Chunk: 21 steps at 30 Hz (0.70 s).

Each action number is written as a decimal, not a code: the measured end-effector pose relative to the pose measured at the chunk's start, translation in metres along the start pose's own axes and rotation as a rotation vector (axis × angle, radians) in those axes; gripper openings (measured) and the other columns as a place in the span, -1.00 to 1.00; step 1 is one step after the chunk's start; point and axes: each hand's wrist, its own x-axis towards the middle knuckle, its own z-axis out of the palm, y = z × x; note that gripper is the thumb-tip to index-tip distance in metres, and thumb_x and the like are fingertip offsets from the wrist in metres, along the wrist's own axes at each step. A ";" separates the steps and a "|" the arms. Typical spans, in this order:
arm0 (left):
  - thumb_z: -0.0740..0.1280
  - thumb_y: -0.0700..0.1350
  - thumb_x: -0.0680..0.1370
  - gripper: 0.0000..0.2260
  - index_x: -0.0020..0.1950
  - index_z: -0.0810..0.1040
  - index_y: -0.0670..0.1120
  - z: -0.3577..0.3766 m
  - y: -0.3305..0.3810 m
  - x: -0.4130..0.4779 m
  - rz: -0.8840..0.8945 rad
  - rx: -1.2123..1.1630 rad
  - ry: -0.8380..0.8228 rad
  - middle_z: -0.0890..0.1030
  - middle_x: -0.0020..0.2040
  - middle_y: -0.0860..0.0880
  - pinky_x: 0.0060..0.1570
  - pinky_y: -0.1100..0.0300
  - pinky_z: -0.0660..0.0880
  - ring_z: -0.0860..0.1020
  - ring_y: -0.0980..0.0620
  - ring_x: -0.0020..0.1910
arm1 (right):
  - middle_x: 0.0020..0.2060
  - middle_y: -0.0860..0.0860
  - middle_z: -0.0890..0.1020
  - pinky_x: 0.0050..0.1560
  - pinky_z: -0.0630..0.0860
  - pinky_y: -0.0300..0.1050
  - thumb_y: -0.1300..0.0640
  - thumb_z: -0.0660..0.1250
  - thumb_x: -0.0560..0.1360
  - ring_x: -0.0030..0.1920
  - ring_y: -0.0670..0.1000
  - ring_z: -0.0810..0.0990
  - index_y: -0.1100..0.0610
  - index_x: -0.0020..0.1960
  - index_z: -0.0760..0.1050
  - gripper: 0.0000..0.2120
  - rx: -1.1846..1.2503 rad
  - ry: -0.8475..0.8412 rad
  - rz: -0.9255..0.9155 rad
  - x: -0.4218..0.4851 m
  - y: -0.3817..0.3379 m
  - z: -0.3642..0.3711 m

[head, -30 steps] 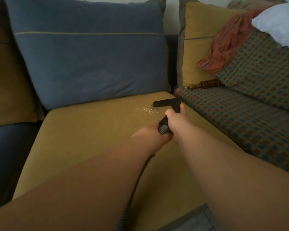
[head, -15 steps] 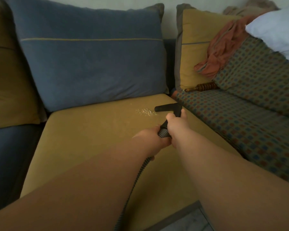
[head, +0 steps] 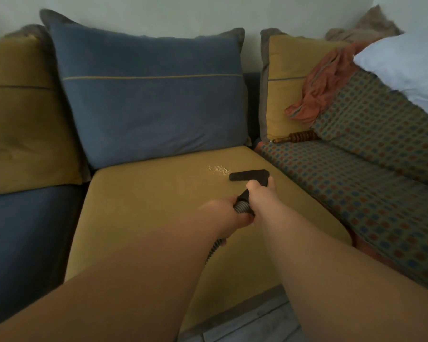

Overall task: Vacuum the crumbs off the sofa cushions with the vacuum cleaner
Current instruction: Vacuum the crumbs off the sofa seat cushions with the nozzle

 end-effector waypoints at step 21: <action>0.31 0.14 0.53 -0.61 0.34 0.37 0.14 -0.011 -0.024 0.064 0.060 -0.171 -0.070 0.53 -0.29 0.00 -0.48 0.25 0.52 0.51 0.09 -0.48 | 0.20 0.05 0.50 0.00 0.60 0.15 0.06 0.27 0.46 -0.03 0.15 0.58 -0.29 0.50 0.07 -0.29 0.074 0.181 0.176 0.045 -0.025 0.023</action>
